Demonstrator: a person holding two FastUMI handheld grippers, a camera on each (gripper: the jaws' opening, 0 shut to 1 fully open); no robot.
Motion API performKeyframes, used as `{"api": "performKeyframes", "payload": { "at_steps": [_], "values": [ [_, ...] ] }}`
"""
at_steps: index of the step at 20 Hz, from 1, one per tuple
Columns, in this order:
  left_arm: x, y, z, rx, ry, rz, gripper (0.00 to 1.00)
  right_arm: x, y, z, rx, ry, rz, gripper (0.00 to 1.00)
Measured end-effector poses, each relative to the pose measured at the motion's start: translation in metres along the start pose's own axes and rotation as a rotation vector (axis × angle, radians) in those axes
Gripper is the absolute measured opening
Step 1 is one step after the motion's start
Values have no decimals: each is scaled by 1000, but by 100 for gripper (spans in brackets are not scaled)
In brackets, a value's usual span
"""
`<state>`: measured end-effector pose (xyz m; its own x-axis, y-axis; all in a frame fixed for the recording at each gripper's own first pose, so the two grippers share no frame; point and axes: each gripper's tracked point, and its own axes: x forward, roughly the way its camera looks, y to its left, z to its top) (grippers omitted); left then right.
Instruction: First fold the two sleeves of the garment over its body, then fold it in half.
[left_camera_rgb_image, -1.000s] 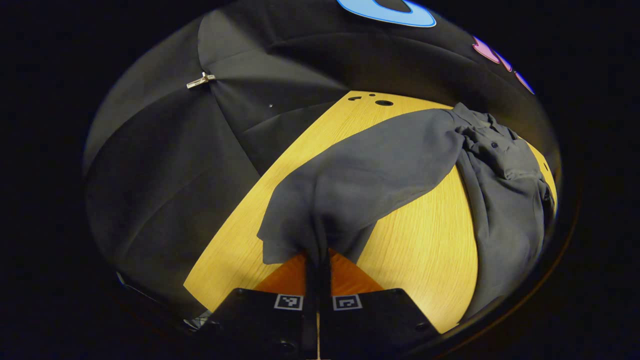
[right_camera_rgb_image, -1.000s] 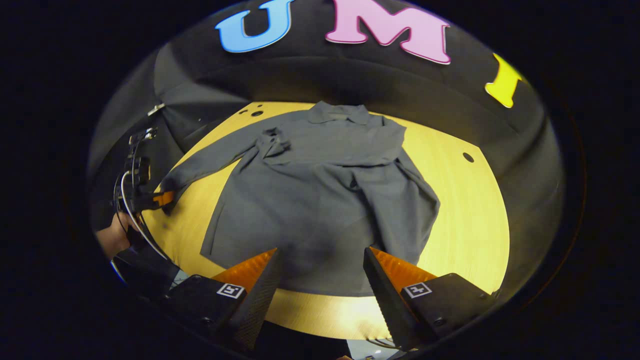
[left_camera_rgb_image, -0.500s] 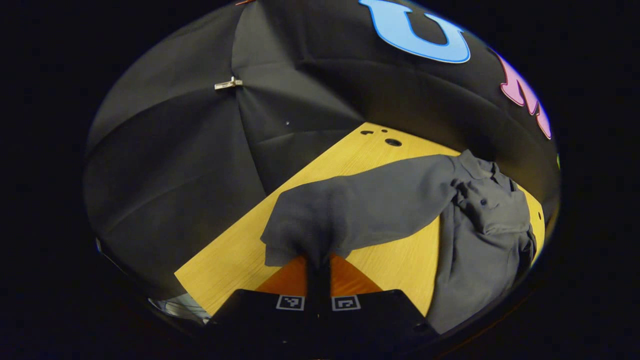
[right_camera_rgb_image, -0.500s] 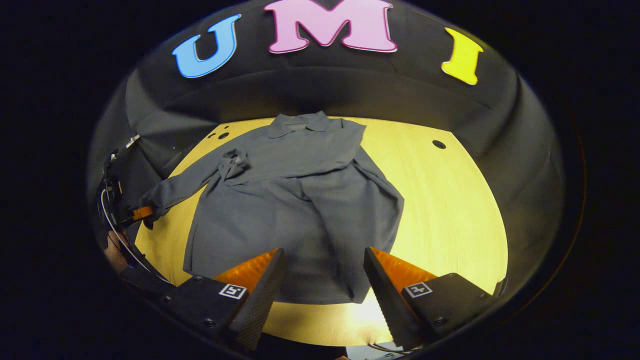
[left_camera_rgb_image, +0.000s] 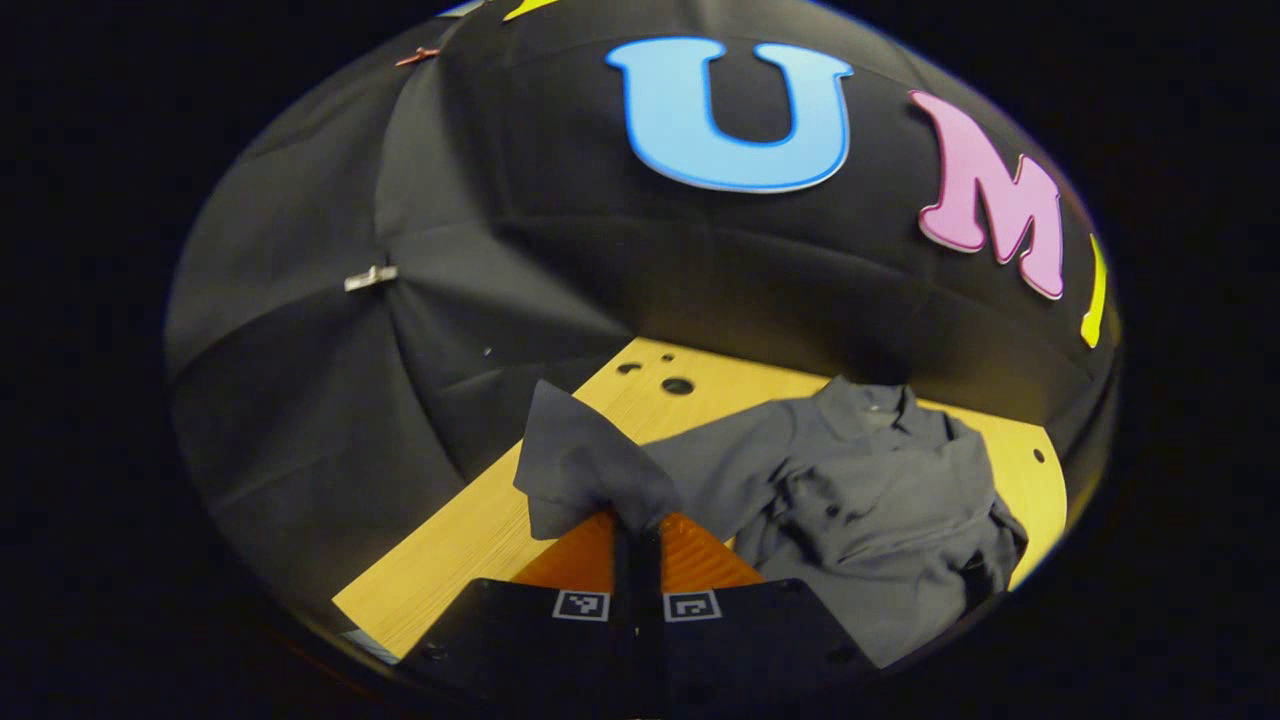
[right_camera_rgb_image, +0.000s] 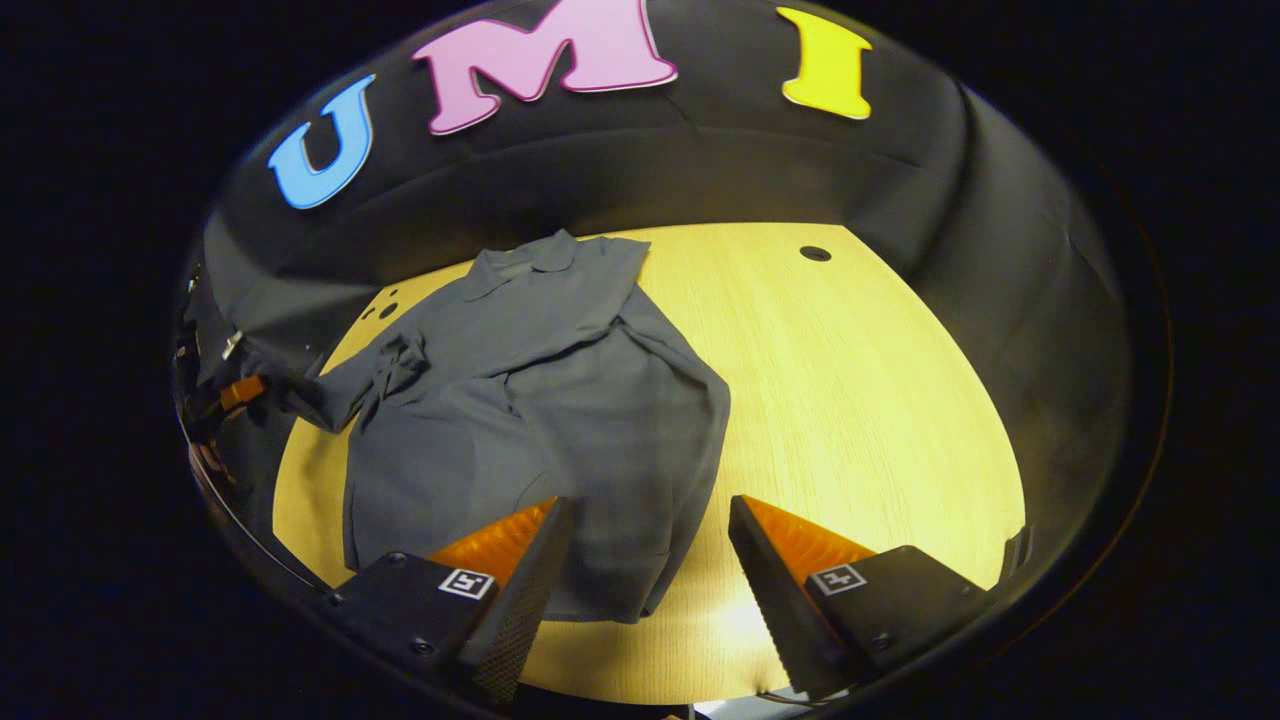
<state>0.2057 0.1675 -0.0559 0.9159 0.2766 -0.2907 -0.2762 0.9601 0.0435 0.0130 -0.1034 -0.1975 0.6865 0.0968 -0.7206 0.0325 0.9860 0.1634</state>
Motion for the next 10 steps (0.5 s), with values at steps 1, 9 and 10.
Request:
{"api": "performKeyframes", "payload": {
  "at_steps": [1, 9, 10],
  "values": [
    [0, -19, 12, -5, -18, -32, 5, 4, -5, -1, 17, 5, 2, 99],
    [-1, -194, 64, 69, -94, -294, 5, 24, -39, -9, 87, 54, 11, 99],
    [0, -215, 65, 77, -90, -326, 5, 26, -43, -9, 102, 57, 13, 99]
  ]
}}
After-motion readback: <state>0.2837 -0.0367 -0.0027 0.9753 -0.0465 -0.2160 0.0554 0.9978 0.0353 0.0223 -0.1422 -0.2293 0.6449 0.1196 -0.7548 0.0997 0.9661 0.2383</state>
